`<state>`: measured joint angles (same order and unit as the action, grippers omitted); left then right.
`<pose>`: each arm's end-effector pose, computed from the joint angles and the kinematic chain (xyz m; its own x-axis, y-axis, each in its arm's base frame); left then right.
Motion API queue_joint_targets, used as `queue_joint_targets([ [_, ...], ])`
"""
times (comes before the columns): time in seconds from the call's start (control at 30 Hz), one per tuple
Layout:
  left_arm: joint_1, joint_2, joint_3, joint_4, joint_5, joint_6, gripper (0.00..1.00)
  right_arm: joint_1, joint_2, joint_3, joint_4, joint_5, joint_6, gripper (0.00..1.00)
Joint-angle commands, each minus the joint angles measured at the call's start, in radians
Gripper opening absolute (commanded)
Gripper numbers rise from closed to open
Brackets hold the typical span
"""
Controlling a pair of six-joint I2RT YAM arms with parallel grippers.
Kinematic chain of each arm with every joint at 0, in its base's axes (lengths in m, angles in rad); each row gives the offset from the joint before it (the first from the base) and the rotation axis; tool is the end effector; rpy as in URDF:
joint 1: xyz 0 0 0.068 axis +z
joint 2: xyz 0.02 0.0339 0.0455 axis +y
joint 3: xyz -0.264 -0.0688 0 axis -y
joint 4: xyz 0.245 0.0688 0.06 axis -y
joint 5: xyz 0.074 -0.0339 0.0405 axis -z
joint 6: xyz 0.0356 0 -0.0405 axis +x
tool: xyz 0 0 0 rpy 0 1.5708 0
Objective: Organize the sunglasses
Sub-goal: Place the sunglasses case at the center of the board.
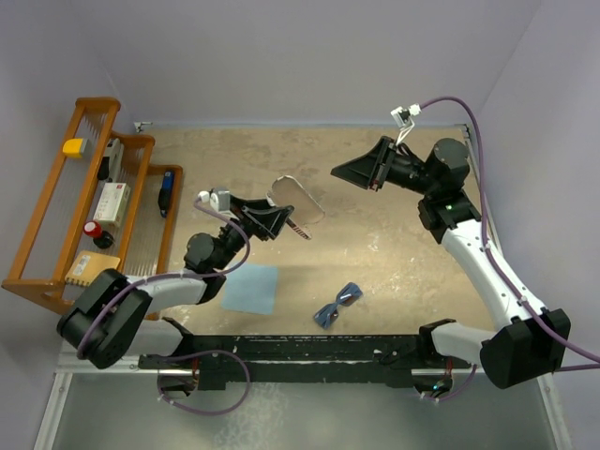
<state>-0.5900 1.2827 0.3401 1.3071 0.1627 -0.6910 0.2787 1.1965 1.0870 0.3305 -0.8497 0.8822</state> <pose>0.1958 -0.1380 0.2426 -0.2018 -0.6217 -0.7568 0.7088 0.4406 -0.5509 0.2510 0.0996 0.4135 -0.5503 0.3728 -0.7471 -0.7258 0.2287 0.6487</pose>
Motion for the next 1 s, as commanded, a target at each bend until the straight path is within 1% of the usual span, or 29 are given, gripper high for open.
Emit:
queue_joint_targets([
  [0.0,0.004,0.083,-0.003,0.21,-0.141,-0.035,0.46,-0.001,-0.014,0.017,-0.023,0.017,-0.05,0.33],
  [0.13,0.006,0.195,0.044,0.254,-0.133,-0.049,0.45,-0.001,-0.008,0.015,-0.023,0.018,-0.053,0.33],
  [0.3,0.018,0.38,0.085,0.398,-0.189,-0.129,0.45,-0.001,0.004,0.01,-0.008,0.021,-0.046,0.33],
  [0.43,0.027,0.498,0.143,0.416,-0.221,-0.165,0.44,-0.001,0.011,0.006,0.007,0.025,-0.044,0.33],
  [0.63,0.037,0.589,0.211,0.416,-0.205,-0.178,0.44,-0.001,0.014,-0.004,0.016,0.024,-0.039,0.33],
  [0.97,0.047,0.68,0.286,0.416,-0.187,-0.181,0.45,0.0,0.021,-0.014,0.044,0.033,-0.027,0.33],
])
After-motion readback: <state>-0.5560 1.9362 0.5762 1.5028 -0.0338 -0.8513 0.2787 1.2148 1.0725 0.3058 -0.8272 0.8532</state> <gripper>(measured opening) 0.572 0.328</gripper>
